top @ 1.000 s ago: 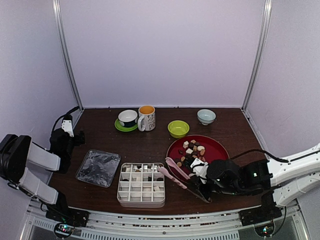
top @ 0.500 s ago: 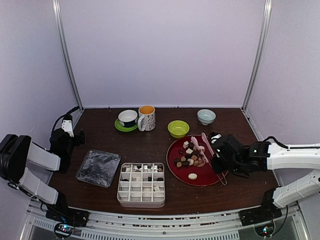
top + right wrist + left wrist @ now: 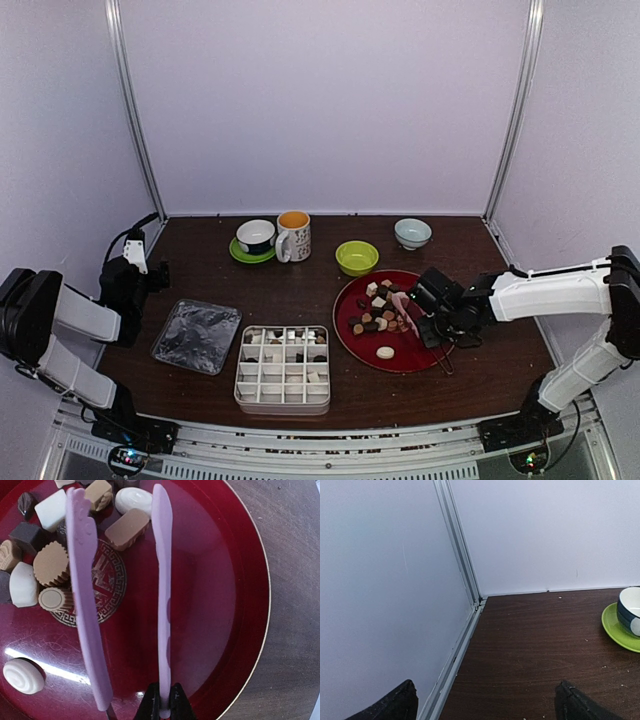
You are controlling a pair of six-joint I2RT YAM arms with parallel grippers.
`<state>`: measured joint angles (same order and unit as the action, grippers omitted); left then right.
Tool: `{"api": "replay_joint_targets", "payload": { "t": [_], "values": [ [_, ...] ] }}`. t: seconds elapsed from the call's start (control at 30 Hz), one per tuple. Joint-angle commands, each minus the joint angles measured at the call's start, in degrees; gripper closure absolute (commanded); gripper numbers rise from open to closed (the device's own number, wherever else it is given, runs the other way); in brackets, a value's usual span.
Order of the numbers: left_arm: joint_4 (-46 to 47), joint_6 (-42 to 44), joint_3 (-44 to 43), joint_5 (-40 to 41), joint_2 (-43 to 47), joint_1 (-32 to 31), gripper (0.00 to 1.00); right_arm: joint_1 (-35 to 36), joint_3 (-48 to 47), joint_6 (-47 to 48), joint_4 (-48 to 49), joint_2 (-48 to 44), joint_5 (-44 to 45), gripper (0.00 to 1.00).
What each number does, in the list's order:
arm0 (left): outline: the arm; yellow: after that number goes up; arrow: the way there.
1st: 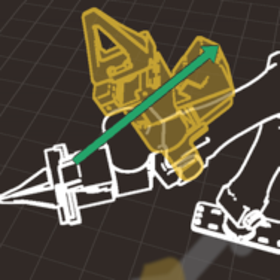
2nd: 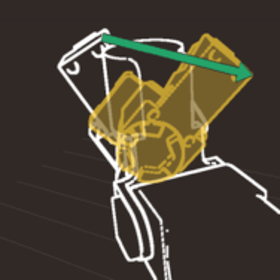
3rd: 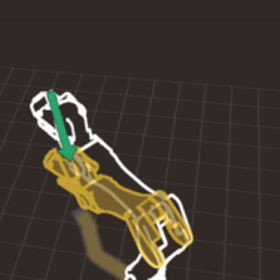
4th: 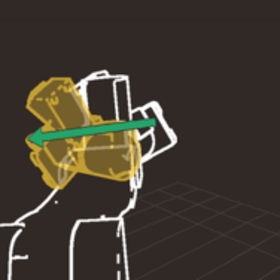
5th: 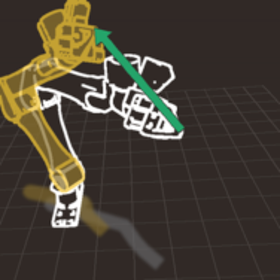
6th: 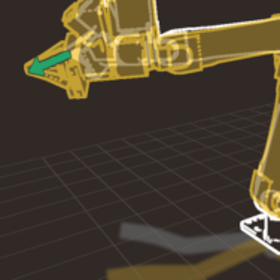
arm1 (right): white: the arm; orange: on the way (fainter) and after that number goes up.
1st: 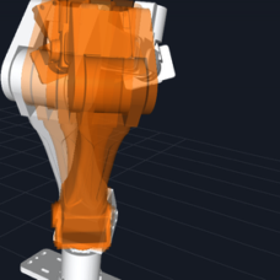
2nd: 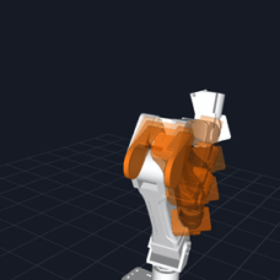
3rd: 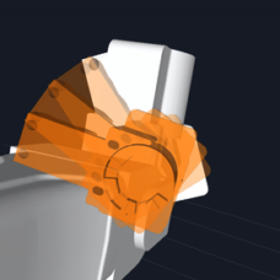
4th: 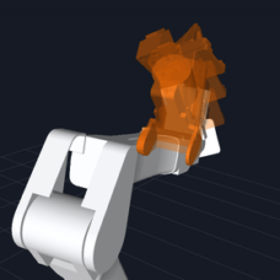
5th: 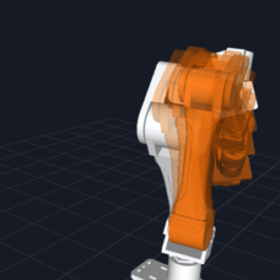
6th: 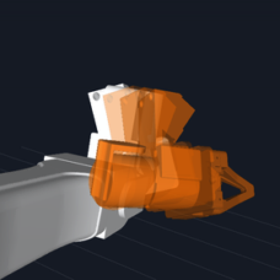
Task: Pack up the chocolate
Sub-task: Place the clamp on the plate.
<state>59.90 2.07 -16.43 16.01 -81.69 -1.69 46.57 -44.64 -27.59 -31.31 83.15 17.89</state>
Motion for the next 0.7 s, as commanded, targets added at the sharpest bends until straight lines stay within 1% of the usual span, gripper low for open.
{"api": "replay_joint_targets", "payload": {
  "t": [0.0, 0.07, 0.13, 0.23, 0.4, 0.57, 0.67],
  "values": [
    [2.07, 0.56, -0.80, -0.40, -0.25, 0.43, 0.02, -0.80, -2.03, -0.75, 0.18, 1.31, -2.66, 0.92],
    [2.02, 0.52, -0.85, -0.37, -0.31, 0.38, 0.02, -0.94, -2.77, -0.56, -0.45, 1.50, -2.77, 0.86],
    [2.08, 0.50, -0.82, -0.37, -0.28, 0.38, 0.02, -0.95, -3.21, -0.58, -0.98, 1.18, -2.54, 0.76],
    [2.09, 0.52, -0.84, -0.42, -0.28, 0.42, 0.02, -1.27, -3.15, -0.52, -1.58, 0.22, -2.38, 0.68],
    [2.13, 0.55, -0.82, -0.40, -0.31, 0.44, 0.02, -1.44, -3.49, -0.41, -2.67, -3.04, -2.25, 0.66],
    [2.10, 0.57, -0.88, -0.48, -0.31, 0.40, 0.02, -1.44, -2.76, 0.55, -2.44, -8.45, -3.63, 0.51],
    [2.14, 0.53, -0.82, -0.39, -0.29, 0.43, 0.02, -1.41, -2.16, 1.34, -2.26, -10.97, -5.39, 0.48]
  ]
}}
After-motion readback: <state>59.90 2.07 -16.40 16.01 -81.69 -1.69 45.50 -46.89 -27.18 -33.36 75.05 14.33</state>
